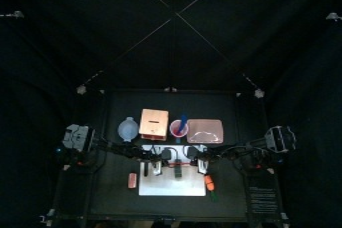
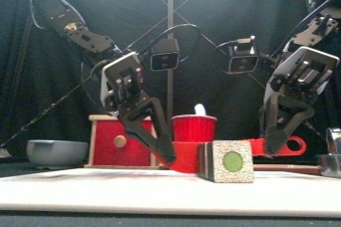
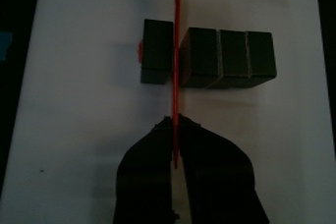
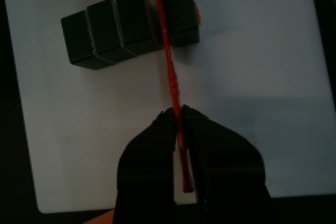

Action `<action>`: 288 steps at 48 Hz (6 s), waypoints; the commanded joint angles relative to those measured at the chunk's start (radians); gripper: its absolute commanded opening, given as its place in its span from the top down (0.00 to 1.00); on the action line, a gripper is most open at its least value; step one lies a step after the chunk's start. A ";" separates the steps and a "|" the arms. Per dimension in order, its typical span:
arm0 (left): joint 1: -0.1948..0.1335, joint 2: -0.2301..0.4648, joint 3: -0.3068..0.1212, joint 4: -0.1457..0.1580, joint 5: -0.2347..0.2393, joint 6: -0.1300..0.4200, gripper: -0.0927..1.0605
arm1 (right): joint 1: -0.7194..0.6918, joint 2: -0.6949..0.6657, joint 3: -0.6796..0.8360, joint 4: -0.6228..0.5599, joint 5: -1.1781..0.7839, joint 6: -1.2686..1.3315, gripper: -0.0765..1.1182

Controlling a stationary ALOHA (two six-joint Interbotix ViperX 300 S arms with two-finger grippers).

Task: Place sushi on board then cut the sushi with the knife then place the pieces on the plate
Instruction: Cut the sushi into 4 pieces

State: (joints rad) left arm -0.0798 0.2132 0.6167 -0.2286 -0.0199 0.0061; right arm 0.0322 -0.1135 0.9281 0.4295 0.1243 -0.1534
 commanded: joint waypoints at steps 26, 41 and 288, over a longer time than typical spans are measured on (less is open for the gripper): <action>0.077 -0.029 -0.023 0.109 0.018 -0.002 0.60 | -0.069 -0.038 -0.034 -0.041 0.006 0.003 0.67; 0.046 -0.137 -0.041 0.109 0.066 -0.003 0.60 | -0.052 -0.123 -0.074 -0.035 0.098 0.003 0.67; -0.092 -0.054 -0.097 0.057 0.067 -0.006 0.60 | 0.075 -0.094 -0.071 0.071 0.130 0.005 0.67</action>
State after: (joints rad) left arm -0.1733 0.1687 0.5476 -0.1718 0.0568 -0.0031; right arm 0.1104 -0.1963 0.8667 0.4970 0.2654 -0.1488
